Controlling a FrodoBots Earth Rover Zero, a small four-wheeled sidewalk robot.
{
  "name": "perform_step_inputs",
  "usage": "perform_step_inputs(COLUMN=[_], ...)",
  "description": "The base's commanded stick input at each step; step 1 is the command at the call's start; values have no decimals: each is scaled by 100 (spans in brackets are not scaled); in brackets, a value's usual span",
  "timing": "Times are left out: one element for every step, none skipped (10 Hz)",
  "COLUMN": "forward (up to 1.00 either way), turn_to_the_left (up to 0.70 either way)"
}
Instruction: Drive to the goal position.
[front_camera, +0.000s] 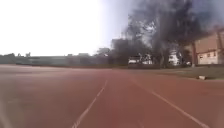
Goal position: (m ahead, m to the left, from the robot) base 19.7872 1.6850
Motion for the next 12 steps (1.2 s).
perform_step_inputs(forward=[70, 70, 70, 70, 70, 70, 70, 70, 70, 70, 70, 70], turn_to_the_left=[0, 0, 0, 0, 0, 0, 0, 0, 0, 0, 0, 0])
